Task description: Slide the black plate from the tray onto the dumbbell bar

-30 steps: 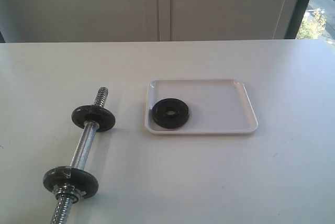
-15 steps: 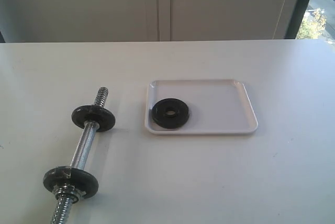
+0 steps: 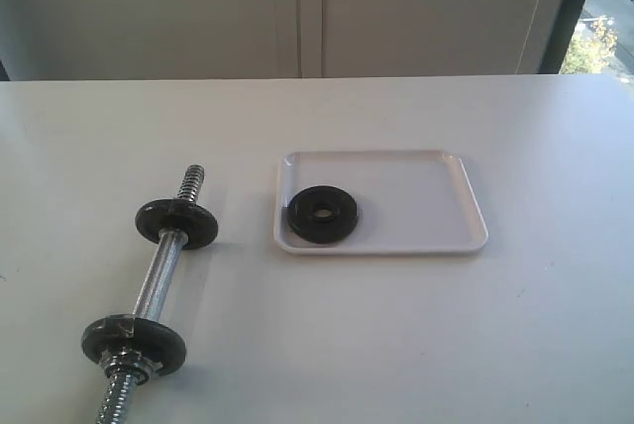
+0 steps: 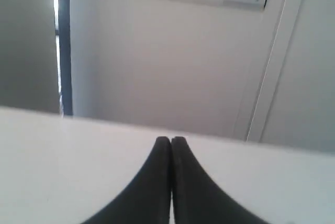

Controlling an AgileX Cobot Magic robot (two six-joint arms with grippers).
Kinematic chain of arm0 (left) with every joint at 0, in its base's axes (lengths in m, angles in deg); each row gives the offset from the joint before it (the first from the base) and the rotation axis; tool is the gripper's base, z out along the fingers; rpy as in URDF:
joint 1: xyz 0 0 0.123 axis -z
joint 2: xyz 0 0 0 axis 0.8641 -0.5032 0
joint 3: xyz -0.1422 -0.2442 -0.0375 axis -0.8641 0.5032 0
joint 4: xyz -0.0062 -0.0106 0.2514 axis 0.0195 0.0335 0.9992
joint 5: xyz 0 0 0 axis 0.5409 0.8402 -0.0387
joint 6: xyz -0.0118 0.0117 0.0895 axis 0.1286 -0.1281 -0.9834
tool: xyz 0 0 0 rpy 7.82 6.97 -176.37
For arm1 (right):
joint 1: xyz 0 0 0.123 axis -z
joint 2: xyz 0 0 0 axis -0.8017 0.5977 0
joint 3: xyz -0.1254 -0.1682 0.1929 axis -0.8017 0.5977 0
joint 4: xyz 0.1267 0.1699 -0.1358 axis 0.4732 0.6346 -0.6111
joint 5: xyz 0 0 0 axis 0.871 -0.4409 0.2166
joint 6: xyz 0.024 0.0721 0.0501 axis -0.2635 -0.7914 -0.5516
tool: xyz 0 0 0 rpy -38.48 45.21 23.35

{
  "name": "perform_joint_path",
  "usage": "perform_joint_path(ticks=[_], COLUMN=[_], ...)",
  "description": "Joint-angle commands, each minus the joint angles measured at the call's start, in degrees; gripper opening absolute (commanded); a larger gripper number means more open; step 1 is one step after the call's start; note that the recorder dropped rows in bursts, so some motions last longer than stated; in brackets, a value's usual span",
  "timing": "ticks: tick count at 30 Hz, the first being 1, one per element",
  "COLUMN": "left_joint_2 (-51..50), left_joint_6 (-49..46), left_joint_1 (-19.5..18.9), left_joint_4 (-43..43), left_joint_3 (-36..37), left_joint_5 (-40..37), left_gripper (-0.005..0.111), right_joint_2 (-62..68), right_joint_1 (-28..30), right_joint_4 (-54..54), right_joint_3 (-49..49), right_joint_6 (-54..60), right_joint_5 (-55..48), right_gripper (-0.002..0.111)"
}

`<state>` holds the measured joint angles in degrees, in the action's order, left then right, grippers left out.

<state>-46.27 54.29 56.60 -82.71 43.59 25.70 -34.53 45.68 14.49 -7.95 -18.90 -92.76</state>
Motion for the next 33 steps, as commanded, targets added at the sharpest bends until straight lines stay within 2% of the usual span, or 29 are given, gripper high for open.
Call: perform_joint_path(ticks=[1,3,5,8,11,16,18,22,24,25,26,27,28,29,33], left_joint_2=[-19.57,-27.65,-35.73,-43.62,-49.18,-56.07,-57.68,-59.09,-59.88,-60.42,-60.56,-61.15,-61.44,-61.95,-64.41], left_joint_6=[0.73,0.73,-1.87,-6.35,-6.97,-6.83,-5.99,-3.7,-3.7,-3.06,-2.94,-2.94,-2.94,-2.43,-1.81], left_joint_1=[0.97,2.67,6.08,13.47,20.48,29.76,31.81,32.61,32.48,32.48,32.48,32.48,32.48,32.48,32.48], left_joint_4=[6.96,6.96,6.71,4.83,4.71,3.31,0.86,-1.54,-1.87,-2.3,-2.73,-3.41,-3.42,-3.67,-3.67], left_joint_3=[-10.14,-14.31,-19.15,-24.72,-29.53,-36.24,-38.28,-39.52,-39.52,-39.52,-39.52,-39.52,-39.52,-39.52,-39.52], left_joint_5=[-16.79,-25.33,-32.7,-35.9,-37.42,-46.26,-47.19,-46.04,-46.85,-47.1,-47.1,-47.1,-47.48,-47.74,-45.27], left_gripper=[0.0,0.0,0.0,0.0,0.0,0.0,0.0,0.0,0.009,0.023,0.029,0.047,0.054,0.068,0.072], right_joint_2=[-0.28,-0.28,-0.28,-0.28,-0.28,-0.28,-0.28,-0.28,-0.28,-0.28,-0.28,-0.28,-0.28,-0.28,-0.28], right_joint_1=[-0.33,-0.33,-0.33,-0.33,-0.33,-0.33,-0.33,-0.33,-0.33,-0.33,-0.33,-0.33,-0.33,-0.33,-0.33], right_joint_4=[-0.14,-0.14,-0.14,-0.14,-0.14,-0.14,-0.14,-0.14,-0.14,-0.14,-0.14,-0.14,-0.14,-0.14,-0.14], right_joint_3=[0.1,0.1,0.1,0.1,0.1,0.1,0.1,0.1,0.1,0.1,0.1,0.1,0.1,0.1,0.1], right_joint_6=[-0.01,-0.01,-0.01,-0.01,-0.01,-0.01,-0.01,-0.01,-0.01,-0.01,-0.01,-0.01,-0.01,-0.01,-0.01], right_joint_5=[0.38,0.38,0.38,0.38,0.38,0.38,0.38,0.38,0.38,0.38,0.38,0.38,0.38,0.38,0.38], right_gripper=[0.0,0.0,0.0,0.0,0.0,0.0,0.0,0.0,0.0,0.0,0.0,0.0,0.0,0.0,0.0])
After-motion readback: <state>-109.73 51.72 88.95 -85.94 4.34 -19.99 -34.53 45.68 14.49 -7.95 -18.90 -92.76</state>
